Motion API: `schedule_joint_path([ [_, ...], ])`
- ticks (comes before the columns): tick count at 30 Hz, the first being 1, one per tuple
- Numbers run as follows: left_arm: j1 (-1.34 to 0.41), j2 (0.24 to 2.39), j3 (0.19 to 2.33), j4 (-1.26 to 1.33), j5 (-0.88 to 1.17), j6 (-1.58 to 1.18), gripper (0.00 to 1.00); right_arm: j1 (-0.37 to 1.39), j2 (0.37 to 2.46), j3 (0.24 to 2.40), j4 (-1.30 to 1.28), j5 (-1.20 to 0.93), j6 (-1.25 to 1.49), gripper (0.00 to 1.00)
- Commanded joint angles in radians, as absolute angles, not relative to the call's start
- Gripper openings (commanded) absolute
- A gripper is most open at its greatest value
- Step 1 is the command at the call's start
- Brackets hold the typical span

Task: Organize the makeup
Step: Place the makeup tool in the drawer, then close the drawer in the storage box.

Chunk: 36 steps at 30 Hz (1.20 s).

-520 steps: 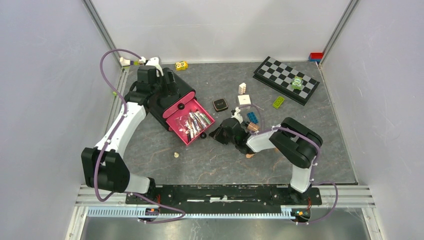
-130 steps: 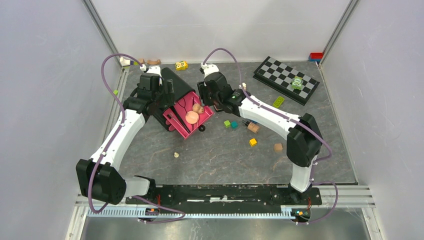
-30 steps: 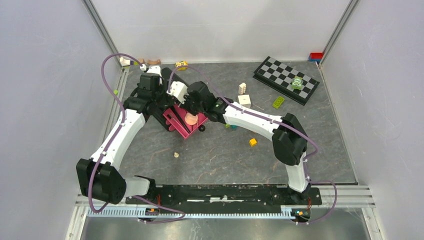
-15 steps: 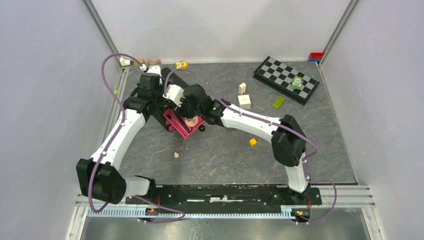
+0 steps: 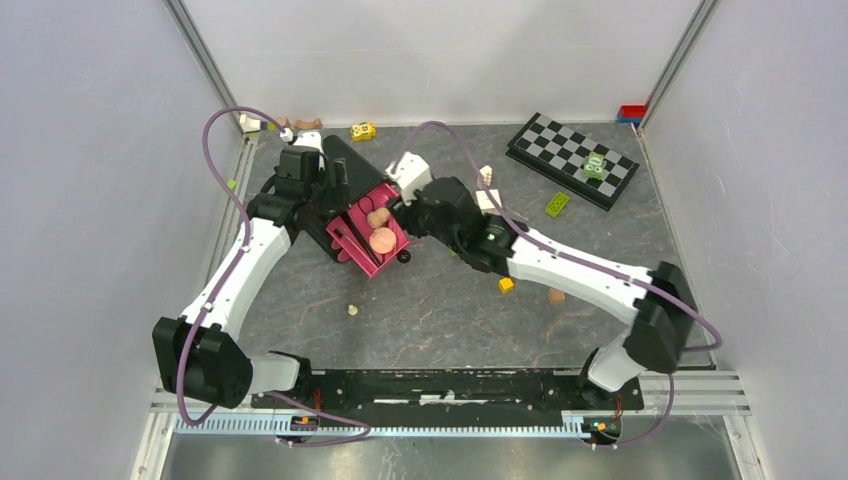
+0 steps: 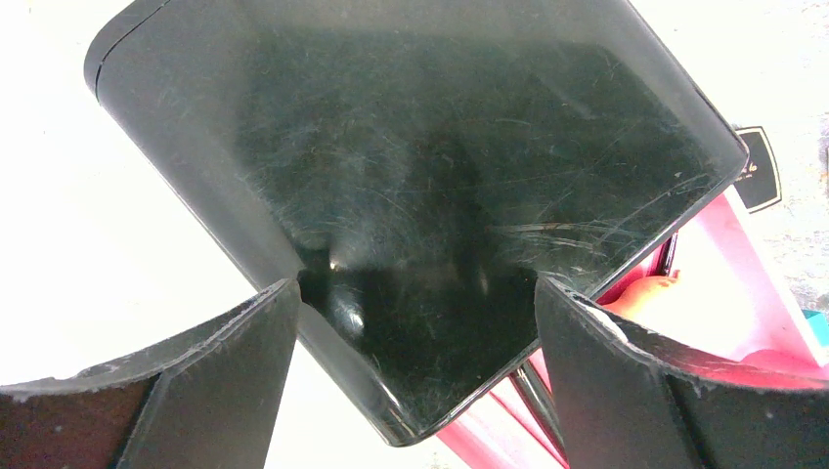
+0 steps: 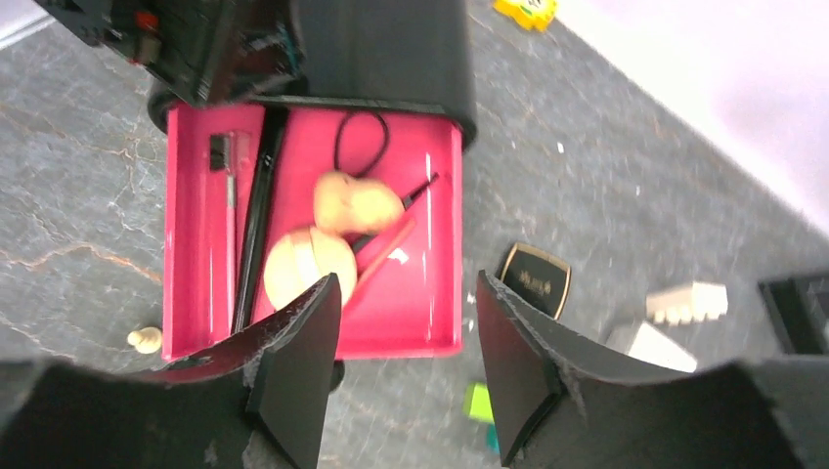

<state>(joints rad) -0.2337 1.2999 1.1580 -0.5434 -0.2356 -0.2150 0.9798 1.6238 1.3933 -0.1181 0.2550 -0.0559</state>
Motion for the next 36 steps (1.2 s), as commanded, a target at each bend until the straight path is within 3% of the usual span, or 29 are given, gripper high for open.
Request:
schedule_joint_path([
  [1, -0.239, 1.323, 1.153, -0.569, -0.251, -0.179, 0.95, 0.979, 1.499, 1.208, -0.099, 0.424, 0.232, 0.58],
  [6, -0.239, 1.318, 1.152, -0.569, -0.249, -0.179, 0.95, 0.961, 1.405, 0.994, -0.129, 0.475, 0.482, 0.50],
  [10, -0.241, 1.315, 1.153, -0.569, -0.248, -0.181, 0.95, 0.927, 1.407, 0.857, -0.056, 0.355, 0.604, 0.40],
  [16, -0.245, 1.321, 1.168, -0.599, -0.244, -0.195, 0.94, 0.895, 1.503, 0.818, 0.128, 0.150, 0.694, 0.27],
  [29, -0.245, 1.331, 1.155, -0.595, -0.253, -0.190, 0.94, 0.862, 1.668, 0.764, 0.491, 0.054, 1.053, 0.13],
  [36, -0.245, 1.330, 1.152, -0.592, -0.254, -0.190, 0.94, 0.856, 1.732, 0.745, 0.714, 0.003, 1.208, 0.13],
])
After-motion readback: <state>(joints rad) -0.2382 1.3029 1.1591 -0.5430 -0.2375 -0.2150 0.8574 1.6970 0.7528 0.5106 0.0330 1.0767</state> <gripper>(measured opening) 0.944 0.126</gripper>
